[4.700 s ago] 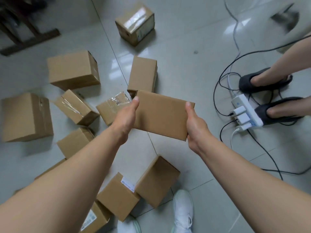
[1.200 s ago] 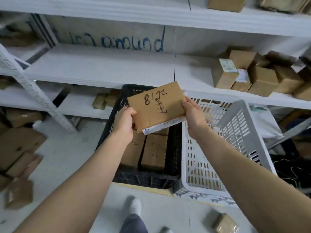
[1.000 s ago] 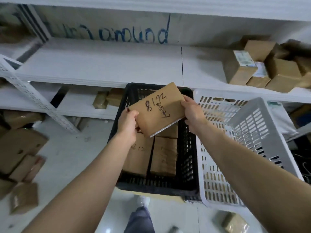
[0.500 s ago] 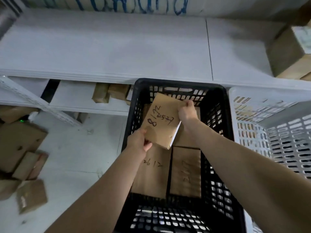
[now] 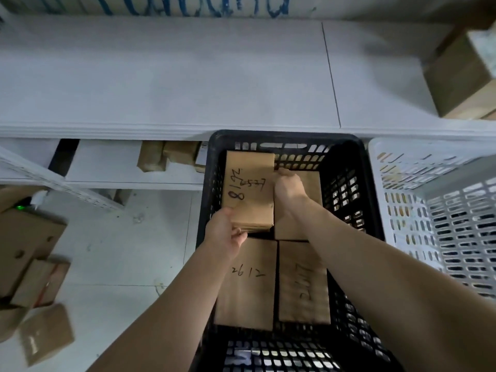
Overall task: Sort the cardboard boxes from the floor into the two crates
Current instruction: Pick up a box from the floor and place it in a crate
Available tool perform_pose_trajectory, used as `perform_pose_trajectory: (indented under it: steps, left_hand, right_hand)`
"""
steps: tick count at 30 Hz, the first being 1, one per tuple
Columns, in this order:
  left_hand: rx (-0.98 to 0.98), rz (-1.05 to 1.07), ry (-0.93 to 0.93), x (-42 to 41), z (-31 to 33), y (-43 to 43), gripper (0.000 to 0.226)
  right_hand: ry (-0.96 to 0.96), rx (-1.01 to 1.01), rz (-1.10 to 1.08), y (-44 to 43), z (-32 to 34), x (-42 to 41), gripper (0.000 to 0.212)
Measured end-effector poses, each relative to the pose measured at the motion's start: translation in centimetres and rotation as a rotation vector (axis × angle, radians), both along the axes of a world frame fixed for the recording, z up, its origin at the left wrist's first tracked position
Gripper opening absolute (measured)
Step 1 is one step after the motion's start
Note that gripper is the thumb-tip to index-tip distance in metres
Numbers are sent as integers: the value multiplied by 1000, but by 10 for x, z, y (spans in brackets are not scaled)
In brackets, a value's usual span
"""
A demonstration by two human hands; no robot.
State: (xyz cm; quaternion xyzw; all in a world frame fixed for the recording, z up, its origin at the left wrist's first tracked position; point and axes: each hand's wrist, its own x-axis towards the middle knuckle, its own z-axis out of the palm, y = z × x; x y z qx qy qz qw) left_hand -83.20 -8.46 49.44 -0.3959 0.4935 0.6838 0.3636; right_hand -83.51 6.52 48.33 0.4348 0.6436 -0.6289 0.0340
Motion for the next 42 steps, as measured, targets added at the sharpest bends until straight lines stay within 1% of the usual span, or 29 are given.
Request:
perform_pose_trajectory:
  steps: [2,4,6,8,13,16,18,20,21,24,28,29,31,32,34,39,42]
  left_hand:
    - [-25,-41,-1,5,11,-4,35]
    - [-100,-152,26,9,17,-1,22]
    - [-166,-258,114,15,34,9,6]
    - [-172,-364,267,25,48,26,8]
    - [38,-540,657,63,100,76,12]
    - [218,-656,868,103,131,107,19]
    - [329,-768,1010,140,153,123,30]
    - [423,-884,1133,185,173,136,52]
    - [466,-931,1157,210,183,142,61]
    - [624,-1035,1130,294,202,156,73]
    - [813,-1207,1059,411,213,162,73]
    - [834,-1252,1036,439,213,162,70]
    - [860,-1342,987,491,210,160,52]
    - [873,-1386,966,515,208,159,44]
    - [907,-1460,939,557,205,155,39]
    - [986,-1610,887,637,199,150,42]
    - [1019,-1684,867,672,196,156,41]
  right_hand:
    - [25,-1,-51,6,10,9,39]
    - [74,-7,-110,12,26,23,50]
    - [155,-3,-149,19,46,39,51]
    - [246,16,-211,27,67,59,44]
    - [478,37,-367,42,122,129,25]
    - [570,100,-478,50,154,191,28]
    - [605,163,-552,52,174,242,31]
    - [637,223,-640,53,190,298,32]
    - [649,249,-695,52,197,328,33]
    - [657,326,-885,45,211,424,36]
    - [625,435,-1154,23,218,554,37]
    - [626,443,-1220,16,218,585,40]
    - [604,479,-1328,1,216,643,45]
    - [586,499,-1365,-7,215,668,43]
    - [560,522,-1435,-25,212,713,39]
    - [543,556,-1614,-57,202,794,34]
    - [546,547,-1722,-63,196,827,38]
